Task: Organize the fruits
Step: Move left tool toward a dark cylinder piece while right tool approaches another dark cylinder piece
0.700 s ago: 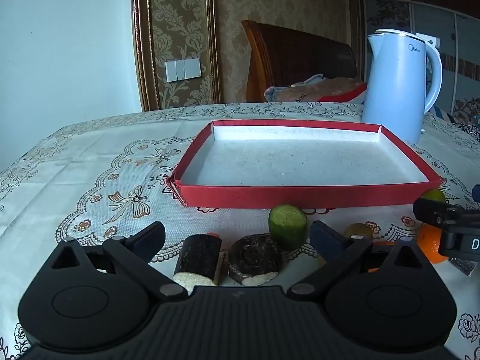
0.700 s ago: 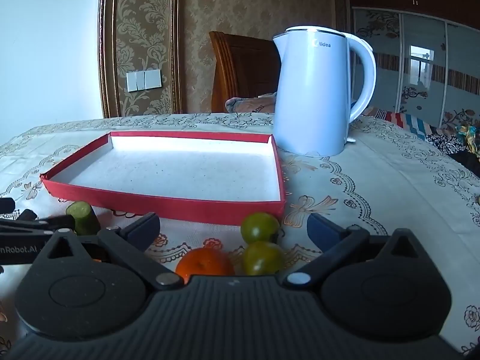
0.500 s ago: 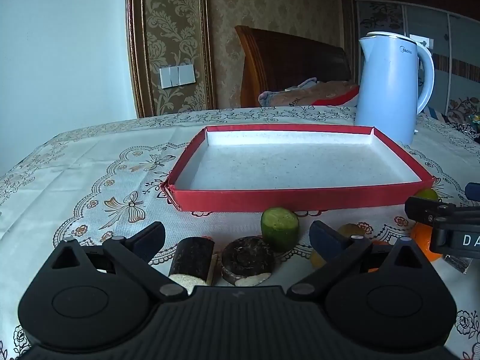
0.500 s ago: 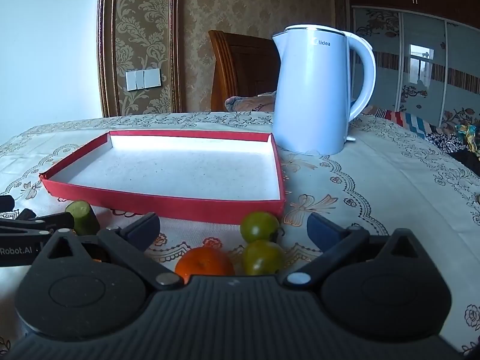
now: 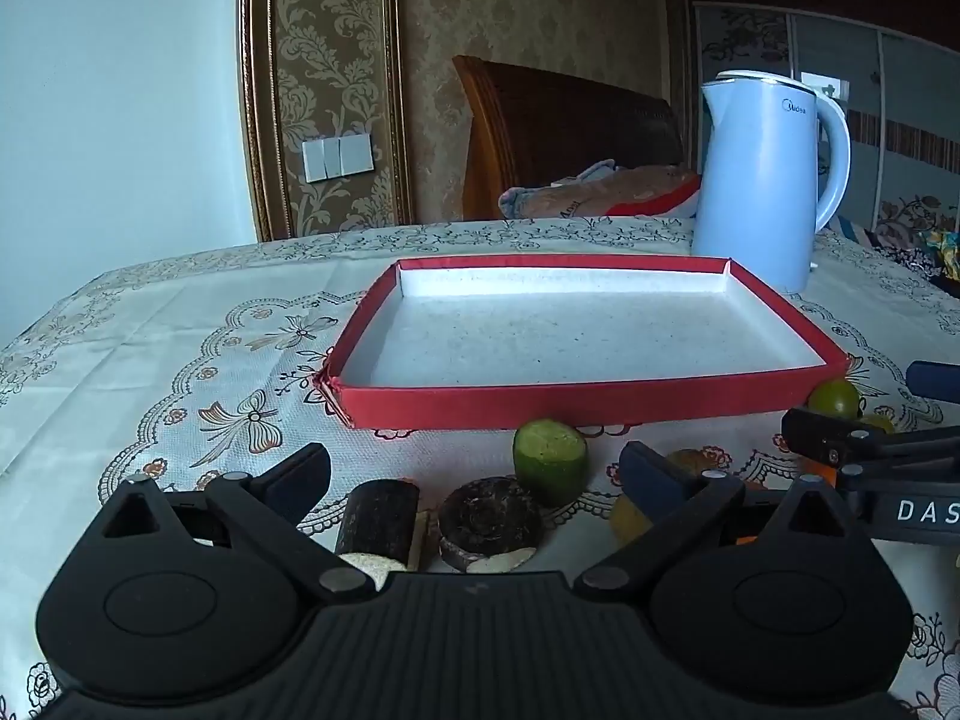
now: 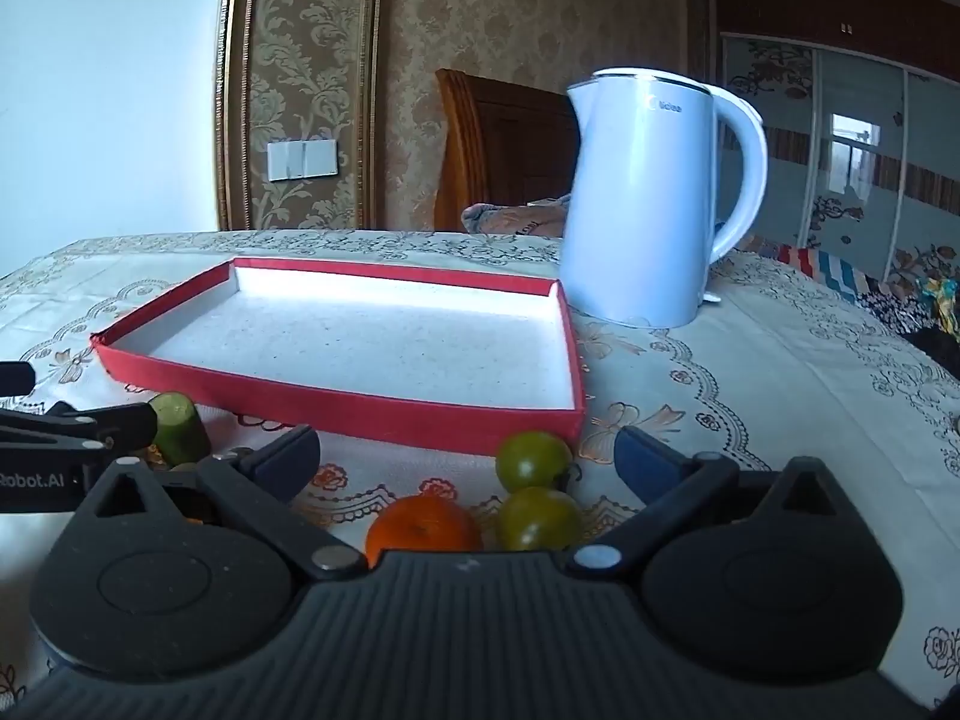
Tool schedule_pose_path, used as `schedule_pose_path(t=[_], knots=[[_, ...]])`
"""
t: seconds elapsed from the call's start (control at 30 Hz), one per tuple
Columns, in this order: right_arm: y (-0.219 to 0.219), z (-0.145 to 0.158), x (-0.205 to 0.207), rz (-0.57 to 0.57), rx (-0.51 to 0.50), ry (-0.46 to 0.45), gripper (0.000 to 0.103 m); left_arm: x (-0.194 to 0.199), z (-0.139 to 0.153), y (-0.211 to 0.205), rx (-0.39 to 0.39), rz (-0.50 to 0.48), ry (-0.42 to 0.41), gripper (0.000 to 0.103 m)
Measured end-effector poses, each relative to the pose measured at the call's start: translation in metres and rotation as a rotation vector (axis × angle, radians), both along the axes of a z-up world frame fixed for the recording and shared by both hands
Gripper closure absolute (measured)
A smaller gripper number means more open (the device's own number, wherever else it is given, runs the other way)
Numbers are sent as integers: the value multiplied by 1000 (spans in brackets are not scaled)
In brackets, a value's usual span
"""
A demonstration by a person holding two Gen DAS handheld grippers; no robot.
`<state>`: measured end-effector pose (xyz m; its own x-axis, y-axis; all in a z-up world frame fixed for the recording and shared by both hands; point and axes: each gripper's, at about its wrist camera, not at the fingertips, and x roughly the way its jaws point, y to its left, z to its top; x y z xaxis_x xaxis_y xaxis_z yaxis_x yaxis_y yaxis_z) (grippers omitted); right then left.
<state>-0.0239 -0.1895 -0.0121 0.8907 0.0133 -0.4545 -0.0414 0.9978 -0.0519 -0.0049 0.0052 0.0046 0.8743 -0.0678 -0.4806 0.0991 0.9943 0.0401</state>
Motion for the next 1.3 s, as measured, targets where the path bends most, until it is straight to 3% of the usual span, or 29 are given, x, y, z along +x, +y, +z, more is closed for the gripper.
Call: schedule_pose_path(t=[0.2,0.47,0.57,0.63,0.77,0.93,1.13,1.3], knots=[[5,1,-5,24,-17,-26,0,-3,6,21,-34,92,-41,0],[5,4,-15,-29,-34,-87,0,3,8,45,-88,195,-24,0],[11,4,-21,64,-54,-83,0,4,10,53,-110,221,-25,0],[12,4,-23,62,-65,-92,0,5,10,57,-129,231,-21,0],[1,7,-24,43,-4,-103,0,5,10,60,-134,233,-14,0],[-19,7,-20,4,99,-83,0,5,7,55,-87,224,-5,0],[-28,4,-14,-36,127,-45,0,4,2,49,-20,223,5,0],[-34,3,-11,-57,162,-26,0,3,1,57,-42,234,19,0]])
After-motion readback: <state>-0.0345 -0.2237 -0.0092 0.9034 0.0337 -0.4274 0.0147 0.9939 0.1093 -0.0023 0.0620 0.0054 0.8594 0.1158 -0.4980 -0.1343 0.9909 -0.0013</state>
